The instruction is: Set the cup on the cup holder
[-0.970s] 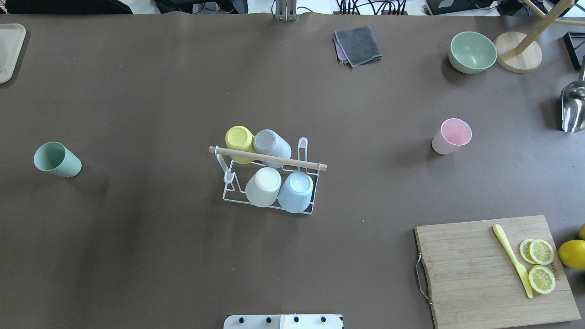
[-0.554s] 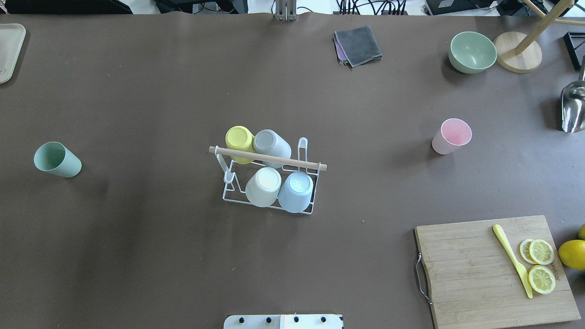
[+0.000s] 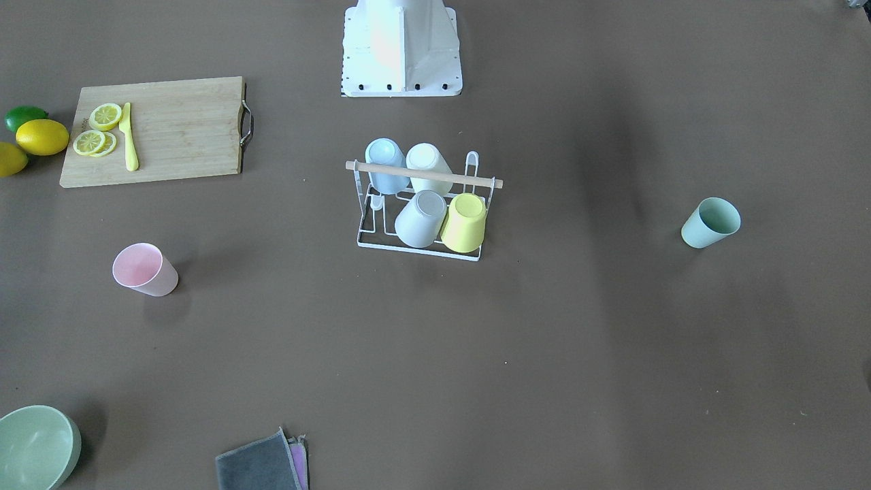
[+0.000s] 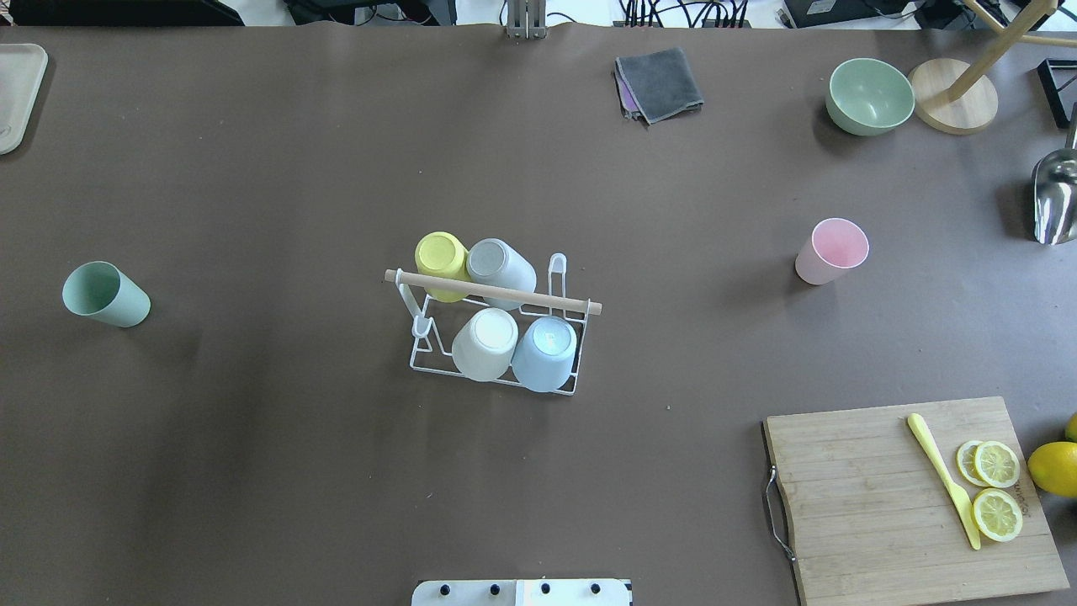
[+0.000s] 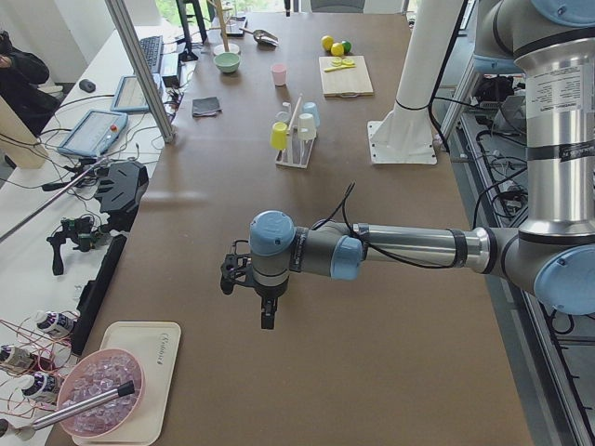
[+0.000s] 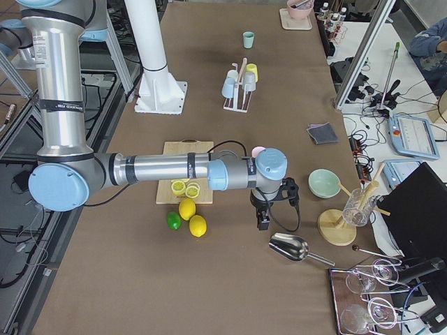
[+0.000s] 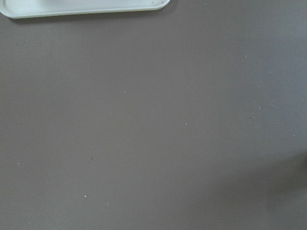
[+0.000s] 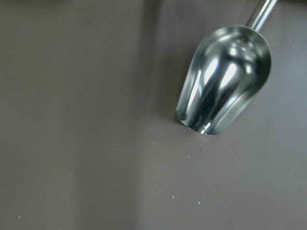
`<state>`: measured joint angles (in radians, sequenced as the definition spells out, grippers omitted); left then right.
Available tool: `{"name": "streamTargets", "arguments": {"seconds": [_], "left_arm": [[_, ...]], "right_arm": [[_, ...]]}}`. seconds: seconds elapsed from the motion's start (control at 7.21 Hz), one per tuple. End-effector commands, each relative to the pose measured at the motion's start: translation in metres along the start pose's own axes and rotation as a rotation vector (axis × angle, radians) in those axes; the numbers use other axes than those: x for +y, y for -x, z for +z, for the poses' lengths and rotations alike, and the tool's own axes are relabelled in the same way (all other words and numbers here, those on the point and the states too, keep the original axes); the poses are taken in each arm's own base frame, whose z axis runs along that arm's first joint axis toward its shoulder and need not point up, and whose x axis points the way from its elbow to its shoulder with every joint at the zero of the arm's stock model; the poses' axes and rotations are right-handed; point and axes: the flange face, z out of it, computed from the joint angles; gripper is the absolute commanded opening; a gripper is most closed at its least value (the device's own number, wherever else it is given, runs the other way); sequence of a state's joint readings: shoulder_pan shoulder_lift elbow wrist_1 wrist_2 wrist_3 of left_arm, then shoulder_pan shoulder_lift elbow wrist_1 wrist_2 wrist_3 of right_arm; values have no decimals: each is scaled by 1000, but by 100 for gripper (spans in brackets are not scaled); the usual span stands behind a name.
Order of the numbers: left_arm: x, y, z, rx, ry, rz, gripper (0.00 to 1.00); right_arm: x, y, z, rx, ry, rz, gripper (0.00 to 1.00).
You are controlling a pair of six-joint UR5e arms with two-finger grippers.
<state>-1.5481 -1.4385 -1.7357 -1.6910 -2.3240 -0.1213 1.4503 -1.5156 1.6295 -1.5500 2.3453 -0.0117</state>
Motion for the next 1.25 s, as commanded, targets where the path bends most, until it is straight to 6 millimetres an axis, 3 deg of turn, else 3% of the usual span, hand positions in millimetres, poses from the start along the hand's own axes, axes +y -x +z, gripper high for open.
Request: {"name": "streamTargets", "arguments": {"seconds": [0.0, 0.28, 0.42, 0.69, 0.83, 0.97, 1.11], "left_arm": [[1, 2, 0, 3, 0, 1, 98], [-4, -4, -4, 3, -8, 16, 98], [-17, -9, -4, 18, 2, 11, 98], [-34, -10, -4, 16, 2, 10, 98], [-42, -9, 9, -1, 23, 11, 98], [-77, -46, 32, -6, 89, 49, 98], [-114, -86, 39, -25, 176, 39, 98]], "right_arm": [[-50, 80, 9, -8, 44, -117, 100], [-95, 165, 12, 71, 132, -191, 100], [-110, 200, 12, 143, 180, -222, 100], [-130, 270, 8, 206, 240, -311, 100], [-144, 306, 4, 259, 285, -407, 100], [-162, 338, 6, 279, 339, -461, 100], [-180, 364, 14, 282, 389, -506, 100]]}}
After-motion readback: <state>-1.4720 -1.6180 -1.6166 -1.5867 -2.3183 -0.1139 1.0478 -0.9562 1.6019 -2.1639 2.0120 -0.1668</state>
